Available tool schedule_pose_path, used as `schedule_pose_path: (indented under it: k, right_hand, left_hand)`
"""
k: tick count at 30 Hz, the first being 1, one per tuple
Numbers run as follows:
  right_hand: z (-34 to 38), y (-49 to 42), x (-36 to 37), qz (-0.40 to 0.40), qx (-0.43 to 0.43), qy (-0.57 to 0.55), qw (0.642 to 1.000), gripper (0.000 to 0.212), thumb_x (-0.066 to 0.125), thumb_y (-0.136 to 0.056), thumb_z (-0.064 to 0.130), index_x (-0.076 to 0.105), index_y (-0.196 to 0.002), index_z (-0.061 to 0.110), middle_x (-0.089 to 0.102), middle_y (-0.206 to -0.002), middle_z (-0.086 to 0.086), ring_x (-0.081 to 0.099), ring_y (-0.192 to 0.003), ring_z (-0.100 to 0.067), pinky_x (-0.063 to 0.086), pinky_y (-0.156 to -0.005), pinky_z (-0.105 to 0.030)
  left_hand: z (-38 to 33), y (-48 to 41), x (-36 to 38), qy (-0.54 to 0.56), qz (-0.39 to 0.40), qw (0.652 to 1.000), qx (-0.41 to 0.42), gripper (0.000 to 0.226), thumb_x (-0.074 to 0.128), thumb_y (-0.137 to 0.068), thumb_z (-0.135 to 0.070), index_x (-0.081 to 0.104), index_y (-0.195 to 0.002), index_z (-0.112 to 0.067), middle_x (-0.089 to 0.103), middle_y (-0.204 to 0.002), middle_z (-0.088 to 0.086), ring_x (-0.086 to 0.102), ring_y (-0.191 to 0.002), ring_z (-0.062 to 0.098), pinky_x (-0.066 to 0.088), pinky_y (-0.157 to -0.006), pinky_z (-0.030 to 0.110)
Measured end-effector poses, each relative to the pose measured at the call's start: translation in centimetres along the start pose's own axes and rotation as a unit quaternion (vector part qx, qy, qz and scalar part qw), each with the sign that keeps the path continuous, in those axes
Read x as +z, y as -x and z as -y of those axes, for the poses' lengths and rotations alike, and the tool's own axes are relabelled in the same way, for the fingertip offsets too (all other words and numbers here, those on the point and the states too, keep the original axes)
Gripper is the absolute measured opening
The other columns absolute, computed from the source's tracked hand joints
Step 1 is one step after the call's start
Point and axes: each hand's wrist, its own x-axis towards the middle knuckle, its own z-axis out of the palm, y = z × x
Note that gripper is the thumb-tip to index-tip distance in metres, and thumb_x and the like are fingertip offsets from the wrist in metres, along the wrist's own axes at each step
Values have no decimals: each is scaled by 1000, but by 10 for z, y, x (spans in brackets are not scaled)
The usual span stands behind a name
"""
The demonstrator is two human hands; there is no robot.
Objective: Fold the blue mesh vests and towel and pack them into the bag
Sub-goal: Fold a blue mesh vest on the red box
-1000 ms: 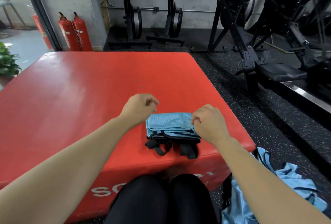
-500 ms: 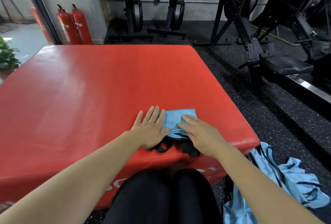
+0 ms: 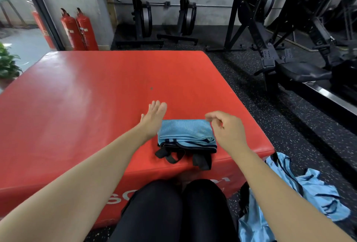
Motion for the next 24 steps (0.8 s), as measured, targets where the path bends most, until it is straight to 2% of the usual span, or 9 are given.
schedule_pose_path:
  k: [1,2,4,6,8,10,14,19,24]
  right_hand:
    - [4,-6,1,-5,-11,15,1000,33,46,-92,11,72,-109,19,74,-100,3,65,-101,-20,50,-89,-39]
    - [7,-11,4,11,-26,42,999,33,46,-96,10,69,-116,19,72,-108,1,63,-108,-21,48,-92,-38]
    - [11,-15,14,106,-68,127,984,38,42,-101,14,55,-136,17,59,-135,-8,46,-133,-25,35,-107,-35]
    - [8,-7,27,240,-98,211,943,49,29,-106,35,30,-152,20,26,-159,-9,15,-149,-20,11,-119,-33]
    - [-1,11,35,309,-101,258,910,72,2,-93,60,8,-156,26,-4,-164,-3,-11,-150,-13,-6,-119,-29]
    - [-10,21,35,302,-113,271,907,76,-6,-87,62,-2,-156,30,-16,-162,2,-21,-146,-8,-14,-117,-28]
    - [-16,13,34,286,-123,291,905,81,-13,-81,65,-3,-155,33,-15,-162,3,-20,-147,-9,-15,-117,-28]
    - [-34,-11,33,271,-131,316,900,100,-34,-67,71,-2,-155,34,-12,-163,1,-16,-149,-11,-12,-117,-30]
    - [-54,-47,31,265,-114,315,904,105,-38,-62,73,-2,-154,37,-11,-163,1,-14,-149,-12,-6,-120,-32]
  left_hand:
    - [-3,0,-5,46,-17,999,-11,45,19,-106,-12,22,-152,-7,-1,-164,6,-10,-151,18,-2,-122,48]
    - [-2,-2,-7,36,-17,999,-10,48,19,-107,-19,19,-153,-5,-2,-165,7,-9,-151,18,-3,-122,46]
    - [1,-2,2,-111,27,993,13,55,19,-106,-28,10,-155,-5,-8,-164,7,-11,-151,20,-6,-121,47]
    - [11,4,20,-240,79,967,45,67,19,-104,-47,-2,-156,-11,-14,-164,3,-16,-150,17,-10,-121,45]
    - [19,16,35,-272,106,955,52,86,16,-94,-69,-10,-156,-16,-18,-163,-1,-21,-148,14,-11,-120,46]
    - [25,24,44,-294,91,949,70,103,6,-80,-83,-15,-155,-16,-21,-162,-2,-25,-147,14,-13,-120,46]
    - [26,18,53,-324,46,941,85,117,-12,-64,-87,-15,-154,-12,-20,-162,4,-24,-147,17,-10,-120,41]
    - [12,-7,57,-293,54,950,88,105,1,-77,-80,-14,-154,-11,-21,-162,6,-24,-147,18,-7,-121,35]
    - [-1,-44,62,-285,57,953,85,105,1,-75,-79,-15,-154,-11,-22,-162,6,-25,-147,19,-6,-121,34]
